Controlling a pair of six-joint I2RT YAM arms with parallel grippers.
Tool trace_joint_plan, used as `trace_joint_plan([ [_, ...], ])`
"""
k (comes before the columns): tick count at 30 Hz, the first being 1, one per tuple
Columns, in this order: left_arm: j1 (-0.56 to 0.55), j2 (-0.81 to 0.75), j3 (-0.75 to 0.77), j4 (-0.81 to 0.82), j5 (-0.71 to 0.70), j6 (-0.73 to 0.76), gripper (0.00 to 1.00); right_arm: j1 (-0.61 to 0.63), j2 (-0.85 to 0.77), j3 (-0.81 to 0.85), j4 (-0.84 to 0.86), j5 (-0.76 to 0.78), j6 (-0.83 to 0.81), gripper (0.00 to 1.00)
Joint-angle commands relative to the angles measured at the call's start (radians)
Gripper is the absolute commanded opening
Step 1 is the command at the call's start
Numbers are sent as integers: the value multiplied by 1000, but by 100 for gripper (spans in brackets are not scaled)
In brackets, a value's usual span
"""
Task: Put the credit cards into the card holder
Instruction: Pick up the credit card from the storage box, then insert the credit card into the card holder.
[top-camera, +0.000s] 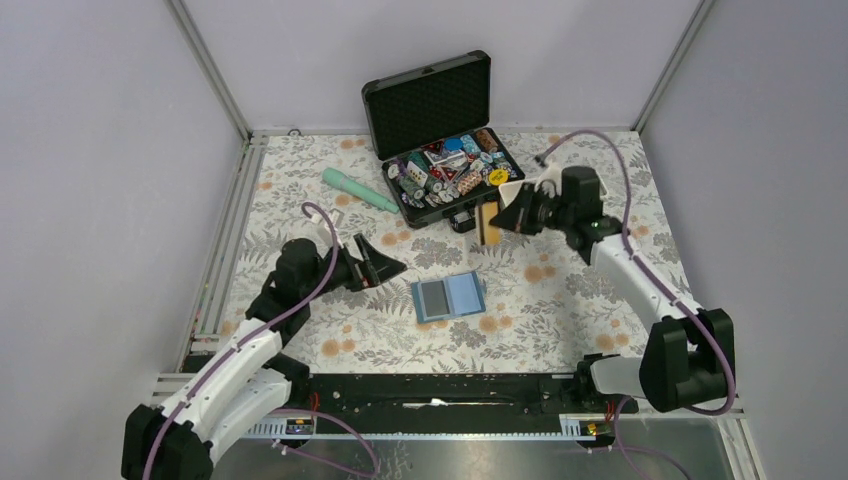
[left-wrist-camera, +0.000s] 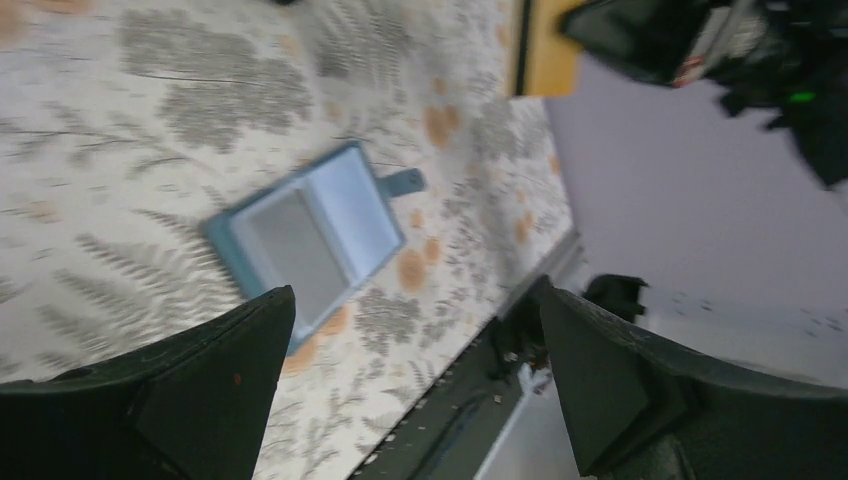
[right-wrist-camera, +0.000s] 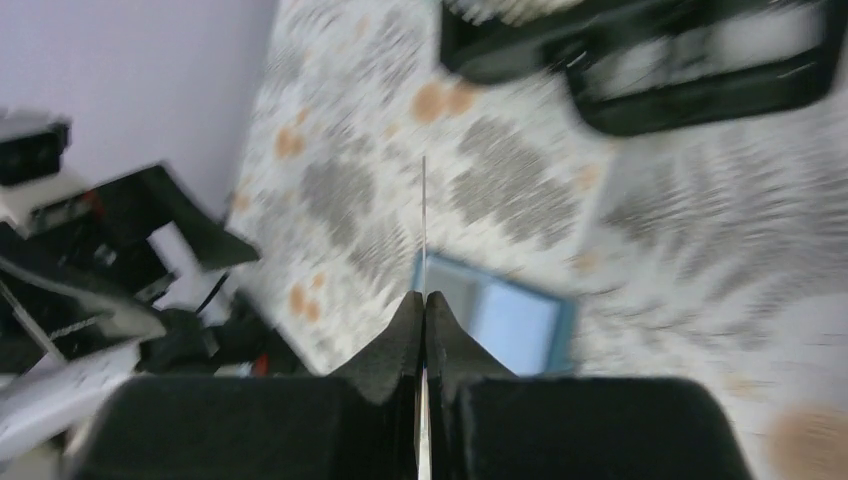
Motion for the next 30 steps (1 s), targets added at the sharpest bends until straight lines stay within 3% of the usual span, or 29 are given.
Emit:
trace_joint_plan([
  [1,-81,23,-18,450,123,-177,99,120,-54,-178,450,-236,294,0],
  [7,-157,69,-18,598,178,-218,99,236,-63,-265,695,-270,436,0],
  [14,-227,101,-24,600,110,-221,99,257,-72,-295,881,-307,554,0],
  [19,-233,101,-21,554,77,-203,99,257,-78,-298,826,-278,518,0],
  [24,-233,103,-52,480,12,-196,99,266,-92,-325,642,-177,392,0],
  [30,-239,92,-73,257,-146,-138,99,298,-91,-419,527,-44,294,0],
])
